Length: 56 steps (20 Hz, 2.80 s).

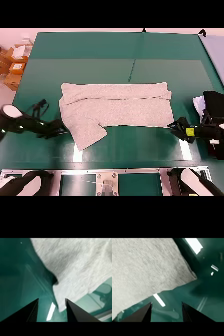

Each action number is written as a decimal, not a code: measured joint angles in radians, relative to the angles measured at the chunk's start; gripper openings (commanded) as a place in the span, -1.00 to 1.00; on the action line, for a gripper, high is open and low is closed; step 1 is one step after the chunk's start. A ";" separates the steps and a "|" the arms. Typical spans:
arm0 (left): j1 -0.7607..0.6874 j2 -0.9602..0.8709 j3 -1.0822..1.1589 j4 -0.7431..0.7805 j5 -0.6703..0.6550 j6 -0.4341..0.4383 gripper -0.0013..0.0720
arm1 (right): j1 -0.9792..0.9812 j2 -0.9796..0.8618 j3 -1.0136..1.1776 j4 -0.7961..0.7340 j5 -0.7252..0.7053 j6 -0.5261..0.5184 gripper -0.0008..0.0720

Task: Fold the shirts.

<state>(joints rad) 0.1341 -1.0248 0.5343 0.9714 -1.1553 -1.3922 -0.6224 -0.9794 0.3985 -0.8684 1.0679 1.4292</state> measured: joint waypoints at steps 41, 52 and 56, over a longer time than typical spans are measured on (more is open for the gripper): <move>-0.074 -0.612 0.937 -0.060 0.058 -0.006 0.81 | 0.338 -0.694 0.925 0.081 -0.087 0.051 -0.24; -0.045 -0.740 1.144 -0.200 0.045 0.037 0.68 | 0.176 -0.919 1.276 0.005 0.208 -0.051 0.69; -0.041 -0.742 1.165 -0.211 -0.048 0.036 -0.91 | 0.151 -0.965 1.234 0.003 0.301 -0.151 0.69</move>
<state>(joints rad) 0.0933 -1.7668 1.6989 0.7605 -1.2037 -1.3563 -0.4709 -1.9446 1.6329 -0.8650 1.3685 1.2785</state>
